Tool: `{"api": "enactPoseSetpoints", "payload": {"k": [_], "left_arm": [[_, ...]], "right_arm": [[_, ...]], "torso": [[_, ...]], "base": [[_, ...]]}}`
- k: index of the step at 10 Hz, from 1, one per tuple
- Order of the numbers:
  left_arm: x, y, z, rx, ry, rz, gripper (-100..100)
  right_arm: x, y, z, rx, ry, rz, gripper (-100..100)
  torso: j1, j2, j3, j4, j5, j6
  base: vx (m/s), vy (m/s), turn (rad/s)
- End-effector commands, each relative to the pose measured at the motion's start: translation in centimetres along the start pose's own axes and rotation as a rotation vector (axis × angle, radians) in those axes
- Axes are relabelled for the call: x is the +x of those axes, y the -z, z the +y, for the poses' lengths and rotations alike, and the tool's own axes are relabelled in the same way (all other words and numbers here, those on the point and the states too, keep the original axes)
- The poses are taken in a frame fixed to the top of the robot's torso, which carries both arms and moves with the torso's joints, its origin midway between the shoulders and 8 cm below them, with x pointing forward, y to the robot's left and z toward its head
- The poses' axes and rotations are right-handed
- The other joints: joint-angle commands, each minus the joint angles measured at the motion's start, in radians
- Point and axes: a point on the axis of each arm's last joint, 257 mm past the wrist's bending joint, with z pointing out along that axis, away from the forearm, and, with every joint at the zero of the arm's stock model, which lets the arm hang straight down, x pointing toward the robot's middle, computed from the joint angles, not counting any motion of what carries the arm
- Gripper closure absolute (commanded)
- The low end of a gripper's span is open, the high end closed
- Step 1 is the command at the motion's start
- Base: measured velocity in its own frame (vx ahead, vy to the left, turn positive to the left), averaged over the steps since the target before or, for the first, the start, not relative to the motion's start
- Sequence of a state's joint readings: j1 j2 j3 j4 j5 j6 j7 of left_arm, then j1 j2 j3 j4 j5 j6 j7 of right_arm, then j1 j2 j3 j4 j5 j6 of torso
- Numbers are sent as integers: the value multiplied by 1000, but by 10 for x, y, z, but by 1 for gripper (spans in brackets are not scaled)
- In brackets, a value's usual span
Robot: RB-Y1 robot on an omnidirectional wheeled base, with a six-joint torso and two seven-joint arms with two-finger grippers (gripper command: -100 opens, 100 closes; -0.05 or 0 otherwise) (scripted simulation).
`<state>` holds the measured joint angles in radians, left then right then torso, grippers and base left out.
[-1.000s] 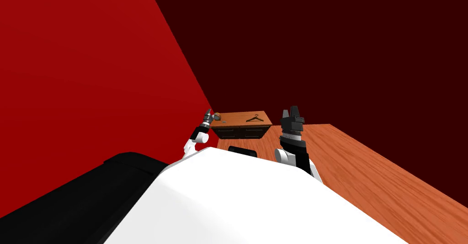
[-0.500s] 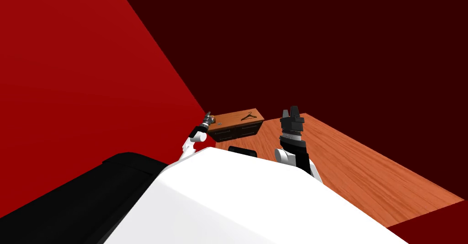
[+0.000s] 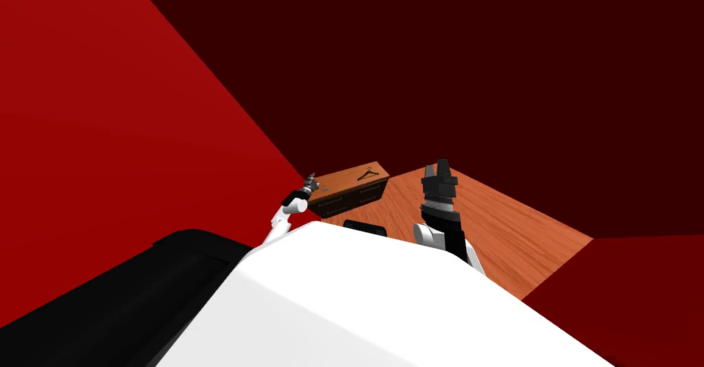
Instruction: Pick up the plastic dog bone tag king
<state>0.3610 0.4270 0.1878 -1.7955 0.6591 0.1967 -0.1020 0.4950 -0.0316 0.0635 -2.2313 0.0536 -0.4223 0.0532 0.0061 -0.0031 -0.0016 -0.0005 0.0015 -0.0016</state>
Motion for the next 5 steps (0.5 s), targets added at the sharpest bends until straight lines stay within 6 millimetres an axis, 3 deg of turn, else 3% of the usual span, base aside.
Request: {"api": "enactPoseSetpoints", "payload": {"k": [1, 2, 4, 5], "left_arm": [[-18, -1, 23, -71, 43, -27, -100], [-17, 0, 28, -92, 43, -25, -100], [-46, 5, 60, -194, 122, -70, -100], [-51, 8, 76, -237, 127, -79, -100]], "right_arm": [[0, 0, 0, 0, 0, 0, 0], [0, 0, 0, 0, 0, 0, 0], [0, 0, 0, 0, 0, 0, 0], [0, 0, 0, 0, 0, 0, 0]], "torso": [[0, 0, 0, 0, 0, 0], [0, -1, 0, 0, 0, 1], [0, -1, -1, 0, 0, 1], [2, -1, -1, 0, 0, 1]], "base": [[-11, 49, -403], [-11, 50, -218], [-9, 62, -400], [-11, 76, -278]]}}
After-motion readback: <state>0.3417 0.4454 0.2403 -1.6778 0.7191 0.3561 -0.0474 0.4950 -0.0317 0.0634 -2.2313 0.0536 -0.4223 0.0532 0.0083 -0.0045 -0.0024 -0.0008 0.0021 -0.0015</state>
